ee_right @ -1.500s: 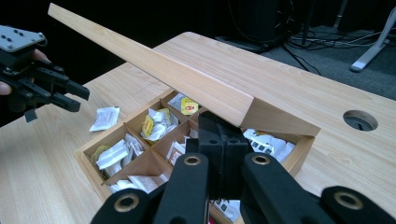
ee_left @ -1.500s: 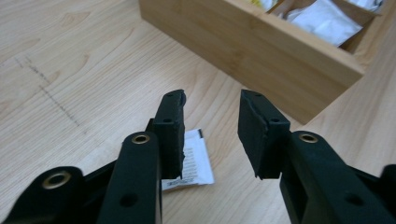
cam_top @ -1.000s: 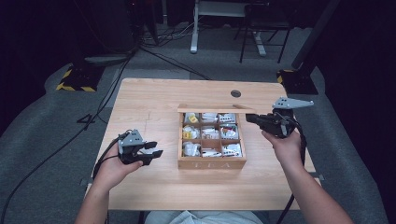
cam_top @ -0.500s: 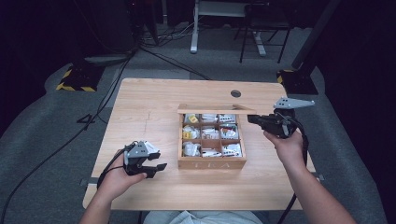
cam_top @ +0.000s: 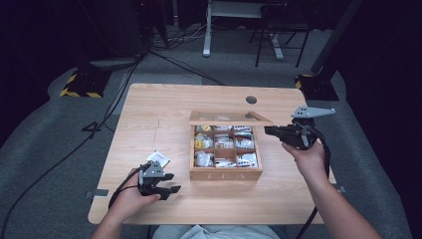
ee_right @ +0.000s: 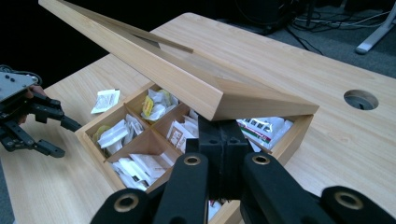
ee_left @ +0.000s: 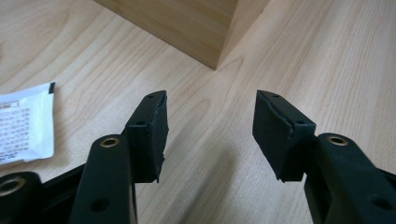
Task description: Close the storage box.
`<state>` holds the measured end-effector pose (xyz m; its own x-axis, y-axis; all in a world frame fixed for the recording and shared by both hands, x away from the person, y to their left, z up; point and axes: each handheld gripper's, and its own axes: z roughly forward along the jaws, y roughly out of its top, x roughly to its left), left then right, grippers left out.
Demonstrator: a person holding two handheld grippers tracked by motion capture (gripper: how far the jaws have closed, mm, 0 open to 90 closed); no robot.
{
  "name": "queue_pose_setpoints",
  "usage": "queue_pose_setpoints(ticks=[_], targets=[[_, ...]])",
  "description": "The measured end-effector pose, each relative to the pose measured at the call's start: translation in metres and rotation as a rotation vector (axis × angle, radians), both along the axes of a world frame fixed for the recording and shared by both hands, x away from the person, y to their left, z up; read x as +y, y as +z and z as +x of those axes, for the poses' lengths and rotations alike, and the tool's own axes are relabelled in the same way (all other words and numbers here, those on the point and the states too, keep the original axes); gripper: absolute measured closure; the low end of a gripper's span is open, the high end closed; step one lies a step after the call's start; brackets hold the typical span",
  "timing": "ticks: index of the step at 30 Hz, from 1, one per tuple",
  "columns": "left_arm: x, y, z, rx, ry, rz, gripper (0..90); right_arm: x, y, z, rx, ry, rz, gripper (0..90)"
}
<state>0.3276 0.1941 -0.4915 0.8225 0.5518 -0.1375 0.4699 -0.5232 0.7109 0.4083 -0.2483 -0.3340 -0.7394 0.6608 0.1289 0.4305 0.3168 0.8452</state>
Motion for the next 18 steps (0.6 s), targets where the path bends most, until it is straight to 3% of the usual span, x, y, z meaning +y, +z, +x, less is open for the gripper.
queue_pose_setpoints(ticks=[12,18], targets=[[-0.007,-0.007,-0.002,-0.008,-0.009,0.033,43.2,-0.001,-0.006,-0.006,0.027,0.012,-0.019,89.8],[-0.006,-0.011,-0.001,-0.007,-0.016,-0.019,40.3,-0.003,-0.006,-0.008,0.044,0.018,-0.026,88.6]])
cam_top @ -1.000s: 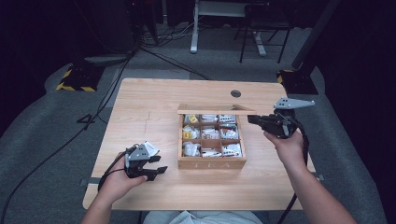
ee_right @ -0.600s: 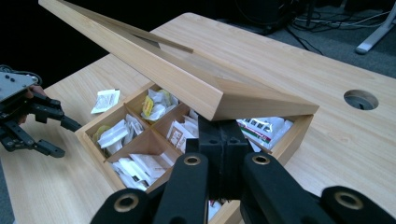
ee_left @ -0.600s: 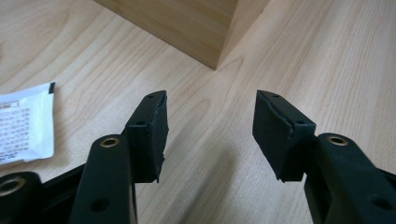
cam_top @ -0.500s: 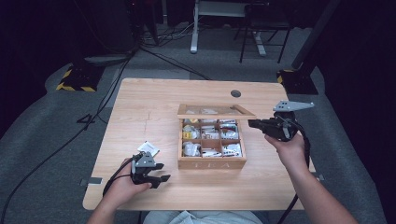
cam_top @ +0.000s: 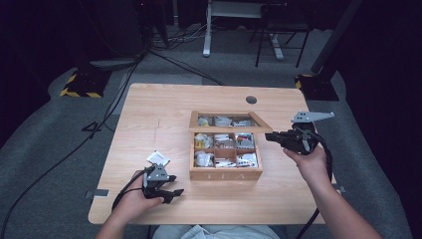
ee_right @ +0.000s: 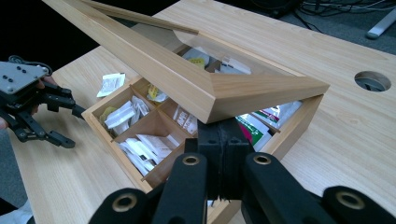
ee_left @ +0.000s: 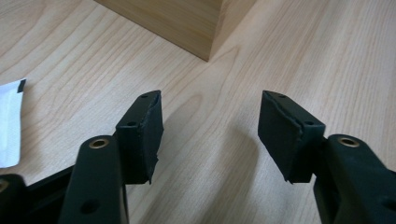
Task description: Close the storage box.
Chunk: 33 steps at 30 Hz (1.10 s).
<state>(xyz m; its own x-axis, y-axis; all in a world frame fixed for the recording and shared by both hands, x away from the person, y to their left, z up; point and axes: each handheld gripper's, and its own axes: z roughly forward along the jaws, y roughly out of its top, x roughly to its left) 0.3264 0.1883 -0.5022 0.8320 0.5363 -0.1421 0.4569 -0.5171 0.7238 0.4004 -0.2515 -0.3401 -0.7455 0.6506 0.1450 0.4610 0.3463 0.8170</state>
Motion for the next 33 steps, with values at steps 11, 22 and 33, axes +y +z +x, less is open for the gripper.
queue_pose_setpoints(ticks=[11,22,33], targets=[[0.000,0.000,0.000,0.005,0.010,-0.009,40.4,0.000,-0.006,-0.006,0.038,0.005,-0.029,84.9],[0.001,0.000,0.000,0.009,0.016,-0.014,40.4,0.002,-0.013,-0.015,0.053,0.015,-0.063,82.2],[0.000,0.000,0.000,0.009,0.015,-0.015,40.4,0.003,-0.019,-0.020,0.076,0.023,-0.089,81.9]])
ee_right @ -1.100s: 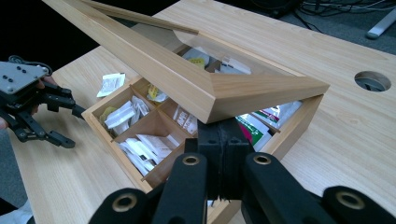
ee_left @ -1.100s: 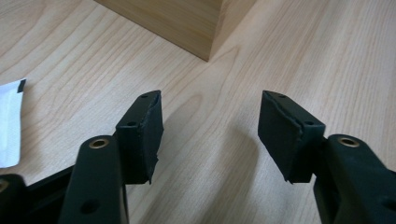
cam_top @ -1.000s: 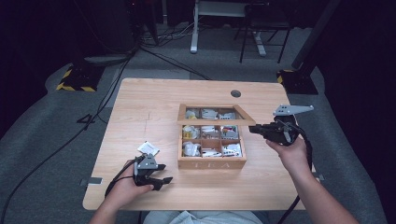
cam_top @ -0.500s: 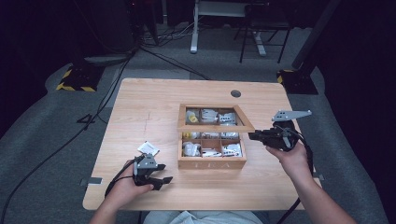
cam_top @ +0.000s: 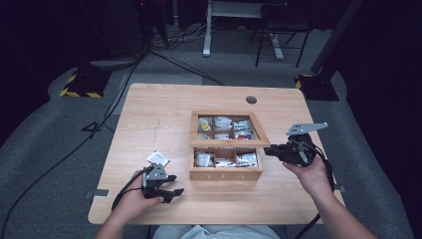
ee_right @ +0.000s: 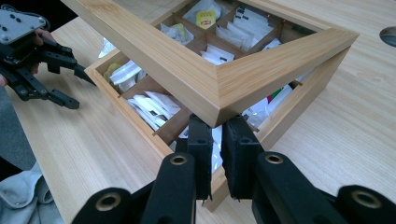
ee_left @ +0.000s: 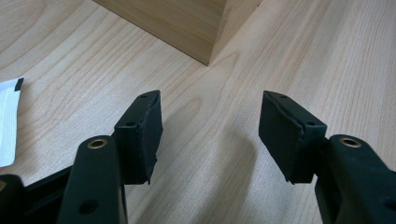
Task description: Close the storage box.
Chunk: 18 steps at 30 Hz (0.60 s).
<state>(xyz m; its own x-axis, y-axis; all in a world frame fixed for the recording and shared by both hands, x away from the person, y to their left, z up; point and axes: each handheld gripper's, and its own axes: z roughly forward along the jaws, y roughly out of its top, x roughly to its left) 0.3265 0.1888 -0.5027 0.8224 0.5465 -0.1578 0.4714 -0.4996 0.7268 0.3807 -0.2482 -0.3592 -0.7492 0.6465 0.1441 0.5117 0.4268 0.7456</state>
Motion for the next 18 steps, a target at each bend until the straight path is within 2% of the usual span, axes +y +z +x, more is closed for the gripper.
queue_pose_setpoints(ticks=[18], targets=[[-0.0003,0.0000,-0.0002,-0.002,0.000,0.002,40.4,0.0011,-0.0077,-0.0057,0.026,0.016,-0.053,81.3]])
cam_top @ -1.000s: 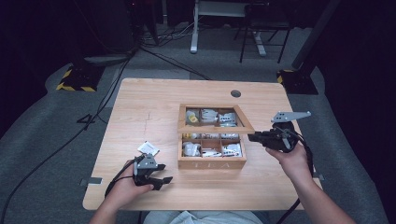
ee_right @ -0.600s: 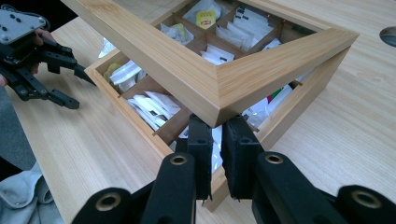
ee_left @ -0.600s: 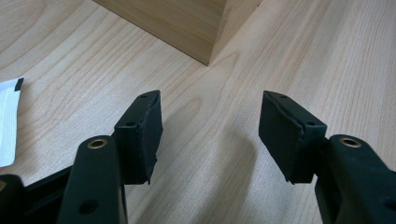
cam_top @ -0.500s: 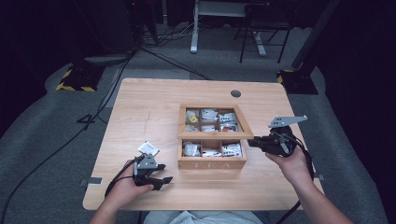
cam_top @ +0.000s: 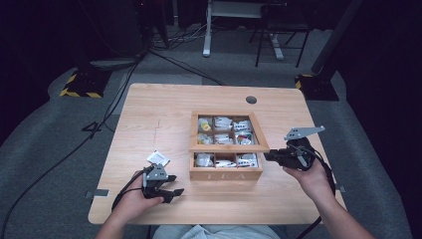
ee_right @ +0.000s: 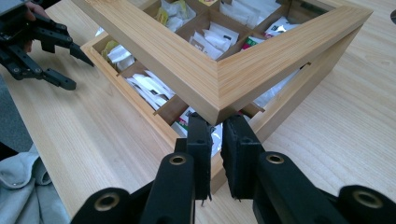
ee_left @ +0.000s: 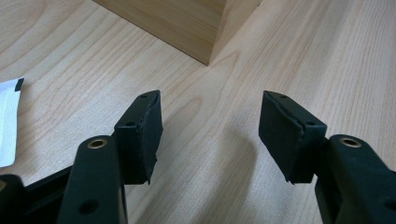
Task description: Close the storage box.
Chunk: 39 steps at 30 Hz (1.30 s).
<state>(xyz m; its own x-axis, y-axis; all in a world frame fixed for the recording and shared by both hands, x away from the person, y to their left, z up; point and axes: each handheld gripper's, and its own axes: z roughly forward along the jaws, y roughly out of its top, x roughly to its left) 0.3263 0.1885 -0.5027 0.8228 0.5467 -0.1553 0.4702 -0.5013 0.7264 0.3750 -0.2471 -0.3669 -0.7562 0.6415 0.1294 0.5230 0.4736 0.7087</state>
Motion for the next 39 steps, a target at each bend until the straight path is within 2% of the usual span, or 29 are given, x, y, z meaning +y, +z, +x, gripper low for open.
queue_pose_setpoints(ticks=[39], targets=[[0.000,0.000,0.000,0.009,0.005,-0.007,39.7,0.006,-0.029,-0.002,0.101,0.049,-0.120,80.0]])
